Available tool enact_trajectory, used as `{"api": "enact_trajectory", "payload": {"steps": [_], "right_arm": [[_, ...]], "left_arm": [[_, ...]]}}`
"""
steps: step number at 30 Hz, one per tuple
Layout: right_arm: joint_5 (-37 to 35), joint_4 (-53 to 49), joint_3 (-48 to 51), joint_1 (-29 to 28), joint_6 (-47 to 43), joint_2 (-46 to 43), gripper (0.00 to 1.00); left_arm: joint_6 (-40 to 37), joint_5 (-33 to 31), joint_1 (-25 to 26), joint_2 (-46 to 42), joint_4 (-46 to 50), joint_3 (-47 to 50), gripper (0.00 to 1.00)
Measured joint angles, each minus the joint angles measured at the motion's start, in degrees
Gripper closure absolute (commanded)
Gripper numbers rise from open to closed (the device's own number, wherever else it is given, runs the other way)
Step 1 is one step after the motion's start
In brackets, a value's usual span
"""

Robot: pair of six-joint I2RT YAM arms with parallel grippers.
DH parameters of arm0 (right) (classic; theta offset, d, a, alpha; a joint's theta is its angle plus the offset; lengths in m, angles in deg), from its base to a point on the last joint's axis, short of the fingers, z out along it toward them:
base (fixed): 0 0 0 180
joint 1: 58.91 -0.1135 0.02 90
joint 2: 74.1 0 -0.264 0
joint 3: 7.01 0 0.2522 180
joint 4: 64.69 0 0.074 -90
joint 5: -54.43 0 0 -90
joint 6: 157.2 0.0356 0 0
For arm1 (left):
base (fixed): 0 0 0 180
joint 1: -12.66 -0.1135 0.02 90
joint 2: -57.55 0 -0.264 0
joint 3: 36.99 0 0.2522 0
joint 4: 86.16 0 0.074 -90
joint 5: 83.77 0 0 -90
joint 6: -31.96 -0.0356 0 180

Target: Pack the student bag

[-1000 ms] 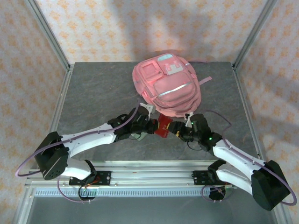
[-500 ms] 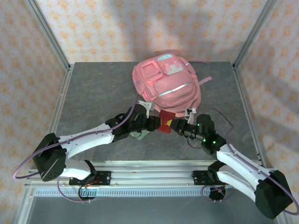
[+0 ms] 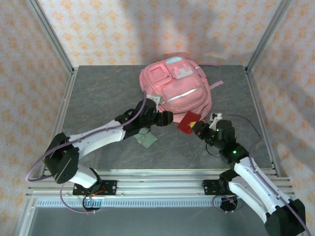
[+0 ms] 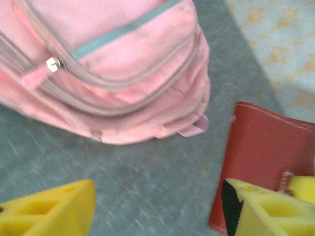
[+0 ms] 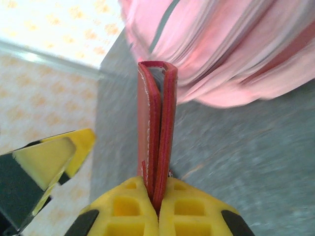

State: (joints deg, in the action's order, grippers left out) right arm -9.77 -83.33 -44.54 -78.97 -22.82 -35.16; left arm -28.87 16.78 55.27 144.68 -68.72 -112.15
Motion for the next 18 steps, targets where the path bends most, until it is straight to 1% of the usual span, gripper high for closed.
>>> {"api": "enact_trajectory", "payload": {"steps": [4,8,14,18], "right_arm": [[-4.22,-6.45,-2.14,5.57,-0.76,-1.68,1.00],[-7.98,-11.85,-2.97,8.61,-0.96,-3.45,1.00],[-10.21,-15.98,-3.26,10.16,-0.94,-5.05,1.00],[-10.43,-17.38,-3.26,10.16,-0.90,-5.60,1.00]], "left_arm": [[-7.41,-4.31,0.48,10.21,4.50,-12.72,0.27],[-15.04,-10.36,1.53,20.41,9.79,-24.74,0.27],[-25.07,-19.52,2.99,35.52,16.00,-42.03,0.26],[-29.94,-24.17,3.78,42.56,19.10,-48.37,0.27]]}}
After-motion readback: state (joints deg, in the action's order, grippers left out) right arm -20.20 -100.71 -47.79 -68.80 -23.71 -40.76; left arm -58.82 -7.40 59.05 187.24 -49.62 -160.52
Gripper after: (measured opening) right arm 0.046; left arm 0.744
